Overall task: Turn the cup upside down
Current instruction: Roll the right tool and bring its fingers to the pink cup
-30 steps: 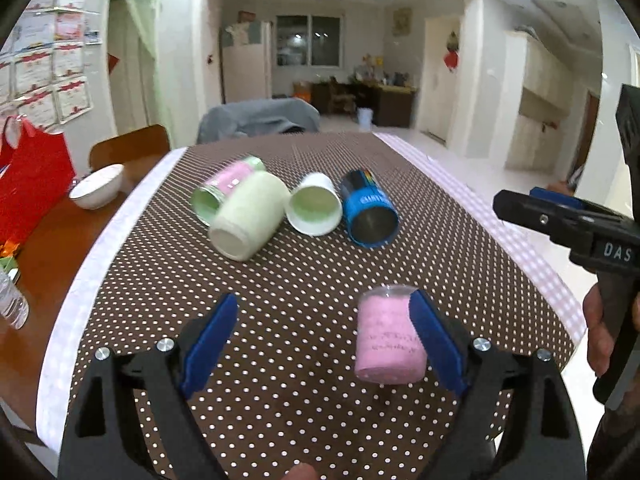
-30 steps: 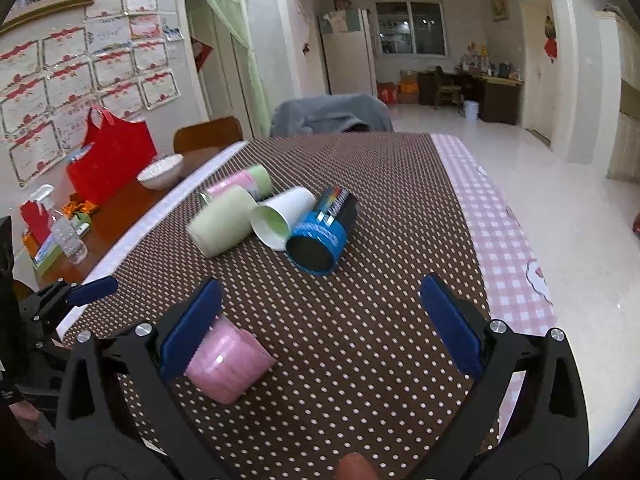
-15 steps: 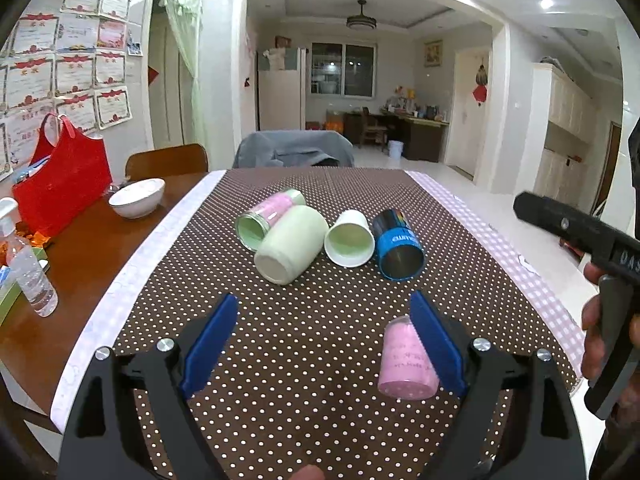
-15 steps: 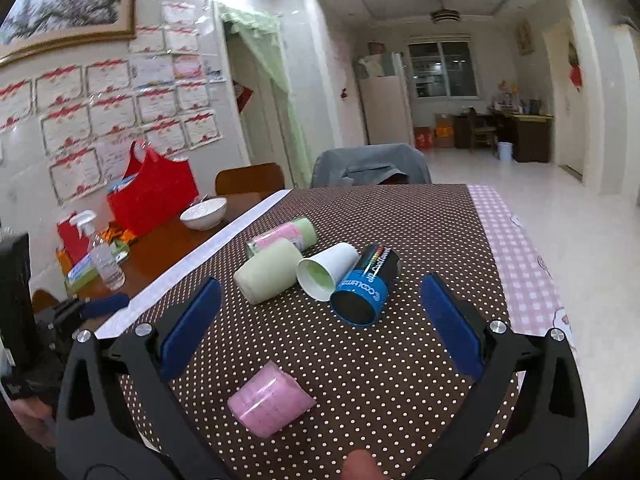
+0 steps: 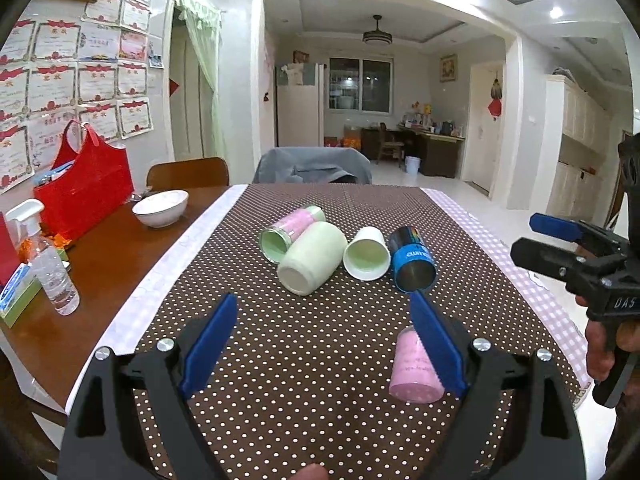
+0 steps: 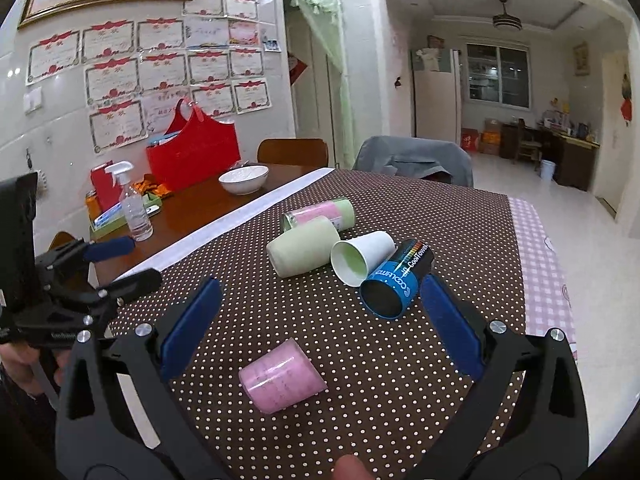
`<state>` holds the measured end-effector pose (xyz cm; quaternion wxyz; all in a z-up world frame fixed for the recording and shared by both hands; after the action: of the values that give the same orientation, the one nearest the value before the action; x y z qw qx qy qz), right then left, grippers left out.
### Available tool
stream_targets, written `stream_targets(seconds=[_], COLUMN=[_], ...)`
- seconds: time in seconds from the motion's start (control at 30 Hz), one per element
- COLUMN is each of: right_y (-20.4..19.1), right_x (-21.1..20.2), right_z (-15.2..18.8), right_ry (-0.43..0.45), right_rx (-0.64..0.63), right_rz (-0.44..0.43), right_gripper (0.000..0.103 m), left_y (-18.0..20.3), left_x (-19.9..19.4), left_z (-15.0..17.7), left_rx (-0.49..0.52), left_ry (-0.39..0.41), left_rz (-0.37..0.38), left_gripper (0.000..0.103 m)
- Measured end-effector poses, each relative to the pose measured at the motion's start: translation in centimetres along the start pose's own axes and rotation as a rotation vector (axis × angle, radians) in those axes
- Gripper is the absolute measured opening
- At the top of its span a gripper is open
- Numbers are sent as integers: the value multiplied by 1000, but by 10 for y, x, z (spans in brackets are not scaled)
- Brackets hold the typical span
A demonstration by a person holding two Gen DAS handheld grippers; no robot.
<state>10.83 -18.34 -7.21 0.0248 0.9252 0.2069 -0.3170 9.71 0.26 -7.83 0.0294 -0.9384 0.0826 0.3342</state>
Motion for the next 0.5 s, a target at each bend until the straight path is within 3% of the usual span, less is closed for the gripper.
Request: stream_targets(seconds=[0.2, 0.3, 0.5], right_y=[-9, -17, -41], right_x=[-3, 2, 28], right_z=[1, 3, 23], right_ry=[8, -22, -195], right_rx=[-102, -232, -613], right_rz=[2, 24, 25], right_gripper=[97, 97, 97], left_y=[-4, -7, -11], left_x=[-7, -8, -3], left_z=[4, 8, 14], left_rx=[-5, -2, -15], left_ry=[8, 6, -8], left_rz=[-15, -23, -16], left_gripper=[86, 86, 86])
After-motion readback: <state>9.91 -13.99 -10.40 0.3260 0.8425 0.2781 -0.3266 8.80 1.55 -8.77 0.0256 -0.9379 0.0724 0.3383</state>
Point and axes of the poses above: each gripper's, at about its wrist camera, not at the fingertips, and x roughly the way its jaws point, y to its right, z to its underside, the point moved 5 cm from there along x, roughly the way its jaws point, and after that the axes turned 12 degrees about -y, right-handed, at the moved point
